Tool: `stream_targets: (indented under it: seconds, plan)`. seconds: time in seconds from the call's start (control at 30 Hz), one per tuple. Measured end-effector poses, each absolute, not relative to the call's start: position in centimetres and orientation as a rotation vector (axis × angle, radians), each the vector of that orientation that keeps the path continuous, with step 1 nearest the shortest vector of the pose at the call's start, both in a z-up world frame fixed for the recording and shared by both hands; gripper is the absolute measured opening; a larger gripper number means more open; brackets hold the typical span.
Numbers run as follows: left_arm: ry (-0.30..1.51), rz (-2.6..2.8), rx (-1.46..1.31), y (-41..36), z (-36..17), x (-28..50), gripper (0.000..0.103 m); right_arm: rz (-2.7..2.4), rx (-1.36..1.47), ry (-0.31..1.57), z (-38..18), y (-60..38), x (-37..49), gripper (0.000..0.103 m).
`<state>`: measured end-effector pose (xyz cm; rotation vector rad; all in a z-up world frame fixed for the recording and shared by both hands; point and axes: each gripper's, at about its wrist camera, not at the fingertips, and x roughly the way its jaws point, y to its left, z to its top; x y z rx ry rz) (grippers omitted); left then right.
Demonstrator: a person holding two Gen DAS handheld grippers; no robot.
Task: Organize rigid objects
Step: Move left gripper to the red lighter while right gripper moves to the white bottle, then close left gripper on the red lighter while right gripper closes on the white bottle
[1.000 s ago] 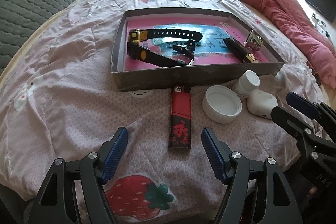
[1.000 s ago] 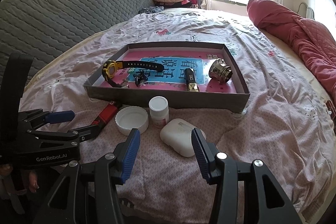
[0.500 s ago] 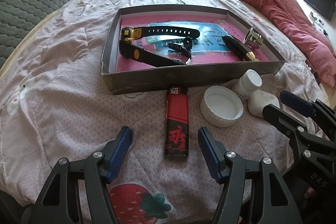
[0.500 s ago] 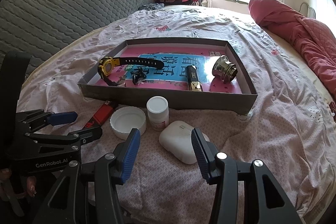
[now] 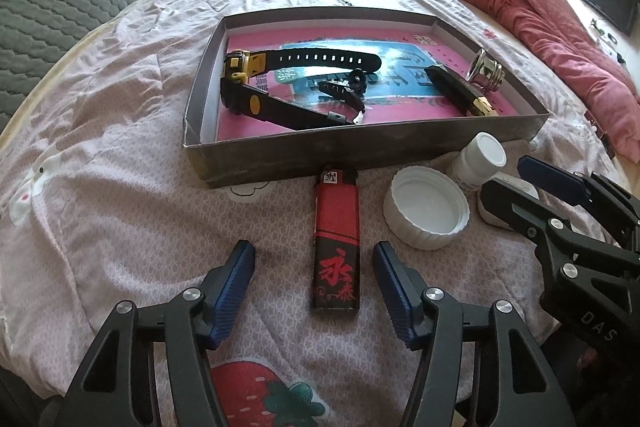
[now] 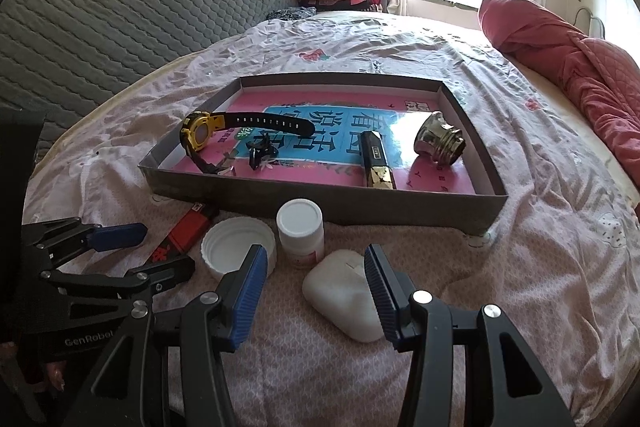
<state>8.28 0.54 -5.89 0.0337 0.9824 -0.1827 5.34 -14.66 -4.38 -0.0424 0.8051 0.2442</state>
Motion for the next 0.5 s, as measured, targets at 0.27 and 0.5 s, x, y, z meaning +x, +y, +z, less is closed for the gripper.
stream_targets:
  seconds: [0.27,0.5]
  plan:
    - [0.969,-0.183,0.032,0.3,-6.0,8.8,0.063,0.27,-0.056,0.799,-4.8,-14.2,6.1,0.05]
    - [0.975,-0.189,-0.017,0.8,-6.2,9.4,0.063,0.274,-0.067,0.789,-5.0,-14.0,6.6,0.047]
